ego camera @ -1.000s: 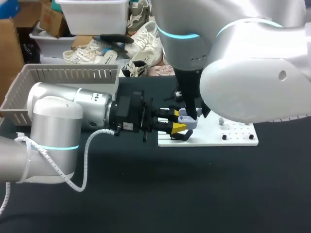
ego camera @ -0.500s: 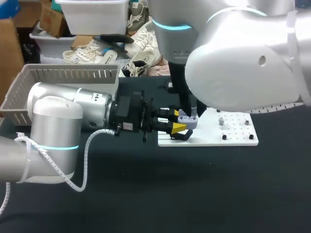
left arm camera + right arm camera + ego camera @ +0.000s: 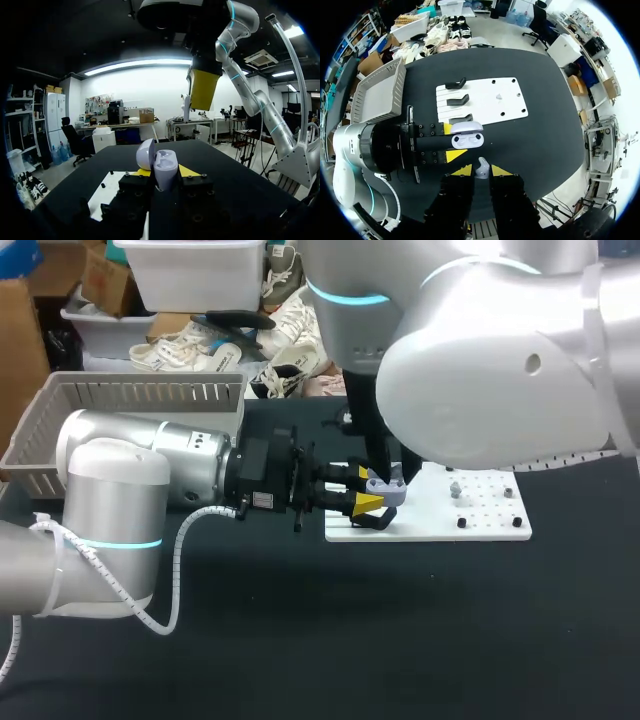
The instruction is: Pick up each earbud case from the left stands, insert the matching earbuds, close the lid, and place the case in the box.
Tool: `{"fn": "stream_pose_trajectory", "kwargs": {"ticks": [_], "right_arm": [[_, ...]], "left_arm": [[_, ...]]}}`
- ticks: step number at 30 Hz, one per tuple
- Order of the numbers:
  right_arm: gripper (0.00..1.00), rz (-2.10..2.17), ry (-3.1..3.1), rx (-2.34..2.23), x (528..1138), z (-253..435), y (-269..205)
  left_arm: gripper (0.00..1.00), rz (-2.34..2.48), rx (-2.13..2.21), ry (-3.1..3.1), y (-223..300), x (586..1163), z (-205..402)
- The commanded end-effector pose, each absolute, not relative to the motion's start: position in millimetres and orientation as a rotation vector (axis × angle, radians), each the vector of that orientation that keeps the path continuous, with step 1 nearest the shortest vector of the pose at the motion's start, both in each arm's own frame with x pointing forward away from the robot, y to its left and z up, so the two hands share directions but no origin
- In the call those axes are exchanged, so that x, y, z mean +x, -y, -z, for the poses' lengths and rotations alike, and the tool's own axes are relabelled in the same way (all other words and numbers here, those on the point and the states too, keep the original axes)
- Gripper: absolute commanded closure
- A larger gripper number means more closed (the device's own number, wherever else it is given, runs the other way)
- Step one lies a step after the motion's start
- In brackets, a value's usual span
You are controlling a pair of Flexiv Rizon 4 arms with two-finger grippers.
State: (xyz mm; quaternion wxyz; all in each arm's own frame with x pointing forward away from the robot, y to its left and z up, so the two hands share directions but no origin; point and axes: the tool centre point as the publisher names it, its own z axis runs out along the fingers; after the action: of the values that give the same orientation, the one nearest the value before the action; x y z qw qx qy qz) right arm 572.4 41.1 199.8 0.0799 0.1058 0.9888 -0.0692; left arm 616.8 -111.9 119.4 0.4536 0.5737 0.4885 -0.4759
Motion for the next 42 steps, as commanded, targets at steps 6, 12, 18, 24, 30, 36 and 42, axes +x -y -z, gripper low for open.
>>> {"fn": "stream_pose_trajectory", "kwargs": {"ticks": [6,12,18,24,30,36,42], "right_arm": [[1.0,0.224,-2.947,0.462,575,-199,-48],[1.0,0.245,-2.993,0.537,575,-195,-51],[1.0,0.227,-2.988,0.535,578,-191,-51],[1.0,0.211,-2.98,0.532,581,-185,-51],[1.0,0.196,-2.967,0.542,588,-180,-46],[1.0,0.202,-2.972,0.533,590,-177,-45],[1.0,0.209,-2.976,0.525,595,-173,-45]], "left_arm": [[1.0,1.171,1.413,-1.207,112,616,-119],[1.0,1.171,1.413,-1.207,112,616,-119],[1.0,1.171,1.413,-1.207,112,616,-119],[1.0,1.171,1.413,-1.207,112,616,-119],[1.0,1.171,1.413,-1.207,112,616,-119],[1.0,1.171,1.413,-1.207,112,616,-119],[1.0,1.171,1.413,-1.207,112,616,-119]]}}
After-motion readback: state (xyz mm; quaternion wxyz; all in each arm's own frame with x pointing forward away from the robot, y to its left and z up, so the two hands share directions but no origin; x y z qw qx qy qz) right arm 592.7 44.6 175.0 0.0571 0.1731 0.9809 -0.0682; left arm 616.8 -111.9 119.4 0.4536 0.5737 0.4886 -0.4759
